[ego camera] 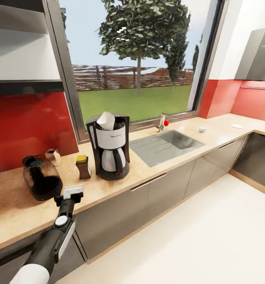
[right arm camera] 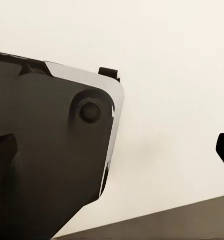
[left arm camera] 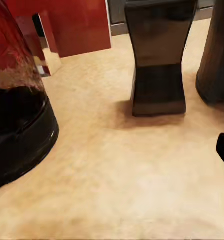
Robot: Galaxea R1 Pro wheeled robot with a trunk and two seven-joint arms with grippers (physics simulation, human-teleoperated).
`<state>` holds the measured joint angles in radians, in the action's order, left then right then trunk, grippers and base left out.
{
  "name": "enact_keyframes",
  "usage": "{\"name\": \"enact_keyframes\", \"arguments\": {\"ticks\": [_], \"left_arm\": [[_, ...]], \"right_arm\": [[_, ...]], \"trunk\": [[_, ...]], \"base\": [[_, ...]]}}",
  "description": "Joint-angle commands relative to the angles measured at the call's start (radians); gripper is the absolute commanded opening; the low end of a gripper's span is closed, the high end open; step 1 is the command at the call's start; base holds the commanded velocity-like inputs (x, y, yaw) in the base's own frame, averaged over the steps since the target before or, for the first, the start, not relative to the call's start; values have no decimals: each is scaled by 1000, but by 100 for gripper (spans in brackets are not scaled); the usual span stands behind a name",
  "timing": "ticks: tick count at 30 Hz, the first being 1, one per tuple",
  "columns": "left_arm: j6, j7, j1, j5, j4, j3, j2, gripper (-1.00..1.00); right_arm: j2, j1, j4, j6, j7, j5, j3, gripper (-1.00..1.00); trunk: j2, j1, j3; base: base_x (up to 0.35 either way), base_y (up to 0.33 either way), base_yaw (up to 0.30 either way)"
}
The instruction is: Set up a coffee station on the kitchen countertop: keep the coffee maker on the countertop, move the bottle of coffee from the kitchen shelf to the counter next to the coffee maker, place a paper coffee filter on top of the coffee maker, put the saucer next to the coffee maker with the coffee cup on the saucer, and place the electric kettle next to the coffee maker.
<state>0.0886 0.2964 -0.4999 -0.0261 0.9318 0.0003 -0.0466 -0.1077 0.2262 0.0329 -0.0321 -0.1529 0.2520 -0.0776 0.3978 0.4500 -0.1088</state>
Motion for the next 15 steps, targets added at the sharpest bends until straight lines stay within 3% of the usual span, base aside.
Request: {"name": "enact_keyframes", "arguments": {"ticks": [1, 11, 15], "left_arm": [[28, 4, 29, -3, 7, -1, 1, 100], [172, 1, 214, -3, 102, -17, 13, 100], [248, 1, 315, -4, 106, -54, 14, 100]], "right_arm": [[0, 1, -1, -3, -4, 9, -8, 100], [5, 1, -1, -4, -4, 9, -7, 100], [7, 1, 0, -5, -4, 9, -8, 100]], "trunk": [[2, 0, -2], [2, 0, -2], [2, 0, -2]], "base": [[-338, 0, 0], [-337, 0, 0], [-305, 0, 0]]}}
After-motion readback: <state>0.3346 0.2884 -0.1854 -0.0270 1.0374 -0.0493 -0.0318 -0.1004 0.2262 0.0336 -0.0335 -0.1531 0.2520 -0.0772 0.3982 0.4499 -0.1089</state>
